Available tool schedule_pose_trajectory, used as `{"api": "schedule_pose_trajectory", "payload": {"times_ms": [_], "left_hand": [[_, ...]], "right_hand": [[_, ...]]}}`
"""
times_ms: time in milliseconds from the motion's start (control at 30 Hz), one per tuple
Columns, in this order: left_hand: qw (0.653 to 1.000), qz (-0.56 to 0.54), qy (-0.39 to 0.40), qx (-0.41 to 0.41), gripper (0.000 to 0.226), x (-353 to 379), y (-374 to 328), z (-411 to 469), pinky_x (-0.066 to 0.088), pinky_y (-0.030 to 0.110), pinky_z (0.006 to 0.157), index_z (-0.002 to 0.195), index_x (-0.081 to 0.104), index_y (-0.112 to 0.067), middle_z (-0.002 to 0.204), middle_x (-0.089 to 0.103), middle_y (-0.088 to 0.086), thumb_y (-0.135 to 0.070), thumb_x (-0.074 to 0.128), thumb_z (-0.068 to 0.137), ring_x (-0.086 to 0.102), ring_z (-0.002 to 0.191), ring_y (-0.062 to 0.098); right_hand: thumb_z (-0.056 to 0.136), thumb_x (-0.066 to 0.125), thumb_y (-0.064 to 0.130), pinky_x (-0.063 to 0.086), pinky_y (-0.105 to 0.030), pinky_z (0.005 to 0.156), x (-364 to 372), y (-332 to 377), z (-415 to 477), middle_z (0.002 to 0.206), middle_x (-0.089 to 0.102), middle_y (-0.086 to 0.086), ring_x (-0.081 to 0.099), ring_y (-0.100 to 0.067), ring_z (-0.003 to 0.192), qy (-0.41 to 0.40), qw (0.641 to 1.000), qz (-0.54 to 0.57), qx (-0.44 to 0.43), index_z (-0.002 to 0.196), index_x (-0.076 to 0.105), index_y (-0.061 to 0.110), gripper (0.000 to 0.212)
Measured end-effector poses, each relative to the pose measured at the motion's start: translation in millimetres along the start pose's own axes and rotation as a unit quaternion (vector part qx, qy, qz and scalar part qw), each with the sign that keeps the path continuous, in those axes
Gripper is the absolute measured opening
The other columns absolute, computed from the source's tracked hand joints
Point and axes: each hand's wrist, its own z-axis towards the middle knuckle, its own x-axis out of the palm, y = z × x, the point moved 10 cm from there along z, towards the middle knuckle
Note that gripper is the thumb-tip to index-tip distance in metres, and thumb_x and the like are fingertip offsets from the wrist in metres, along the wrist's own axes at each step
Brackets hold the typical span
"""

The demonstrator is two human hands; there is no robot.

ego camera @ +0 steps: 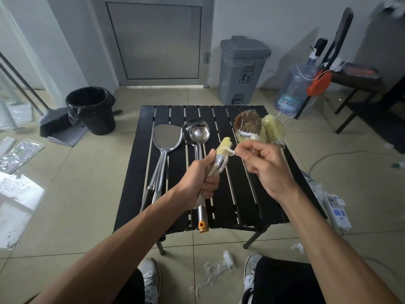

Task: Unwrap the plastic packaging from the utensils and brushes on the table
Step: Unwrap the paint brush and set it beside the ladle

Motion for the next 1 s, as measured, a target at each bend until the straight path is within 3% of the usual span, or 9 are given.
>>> {"api": "schedule_pose_trajectory", "payload": {"times_ms": [100,233,333,433,533,667,833,1000], "left_hand": [[0.999,0.01,-0.036,0.006,0.054,-4.5,-3.8,-1.0,0.024,0.019,0.031,0.072,0.053,-0.019,0.049,0.036,-0.005,-0.058,0.041,0.107,0.029,0.033,0.005],[0.997,0.028,-0.074,0.011,0.055,-11.9,-2.9,-3.4,0.024,0.019,0.033,0.071,0.053,-0.019,0.049,0.035,-0.005,-0.057,0.04,0.108,0.03,0.034,0.005],[0.994,0.061,-0.086,0.03,0.056,-14.9,-6.7,-3.4,0.026,0.02,0.035,0.069,0.056,-0.02,0.05,0.037,-0.005,-0.059,0.042,0.107,0.03,0.037,0.006],[0.992,0.074,-0.097,0.044,0.051,-16.7,-8.7,-2.1,0.028,0.02,0.036,0.078,0.058,-0.017,0.051,0.042,-0.005,-0.057,0.045,0.107,0.033,0.037,0.006],[0.989,0.075,-0.109,0.06,0.055,-17.6,-10.0,-1.2,0.028,0.02,0.036,0.068,0.056,-0.018,0.05,0.043,-0.004,-0.056,0.046,0.107,0.034,0.038,0.007],[0.988,0.075,-0.126,0.046,0.067,-21.3,-9.5,-2.0,0.027,0.022,0.038,0.049,0.049,-0.022,0.047,0.04,-0.004,-0.056,0.046,0.107,0.031,0.037,0.008],[0.987,0.057,-0.152,0.021,0.056,-25.0,-7.4,-4.8,0.026,0.021,0.038,0.063,0.049,-0.018,0.046,0.038,-0.004,-0.052,0.047,0.107,0.03,0.036,0.008],[0.987,0.042,-0.156,0.001,0.05,-26.0,-5.1,-6.3,0.027,0.02,0.037,0.074,0.055,-0.013,0.049,0.041,-0.002,-0.049,0.047,0.108,0.031,0.035,0.008]], "right_hand": [[0.097,0.064,0.02,0.021,-0.027,0.051,20.1,-15.8,-0.2,0.06,0.029,-0.004,0.02,-0.017,0.055,0.075,0.993,0.053,0.073,0.092,0.072,0.009,0.014],[0.1,0.058,0.039,0.024,-0.023,0.049,40.9,-32.2,-2.6,0.06,0.035,0.008,0.026,-0.011,0.052,0.145,0.977,-0.066,0.14,0.076,0.06,0.025,0.028],[0.096,0.065,0.051,0.032,-0.02,0.053,42.6,-22.8,-1.5,0.056,0.042,0.013,0.035,-0.005,0.052,0.102,0.973,-0.19,0.078,0.076,0.052,0.017,0.042],[0.098,0.064,0.046,0.033,-0.024,0.057,41.9,-9.2,-1.7,0.059,0.043,0.01,0.038,-0.004,0.056,0.067,0.966,-0.249,0.012,0.075,0.048,0.009,0.046],[0.104,0.058,0.033,0.034,-0.024,0.059,49.3,-4.9,-3.7,0.065,0.042,0.005,0.038,-0.005,0.06,0.098,0.957,-0.274,-0.006,0.076,0.049,0.007,0.04],[0.105,0.056,0.03,0.034,-0.019,0.059,57.4,-6.2,-7.7,0.064,0.04,0.01,0.037,-0.004,0.061,0.146,0.95,-0.276,-0.002,0.075,0.048,0.011,0.037],[0.106,0.057,0.027,0.037,-0.016,0.059,68.4,-6.8,-14.2,0.065,0.045,0.018,0.043,-0.003,0.061,0.193,0.937,-0.29,-0.015,0.076,0.047,0.016,0.034],[0.106,0.057,0.029,0.038,-0.021,0.056,75.7,-5.6,-18.6,0.066,0.046,0.015,0.043,-0.004,0.06,0.2,0.932,-0.301,-0.021,0.074,0.045,0.027,0.034]]}}
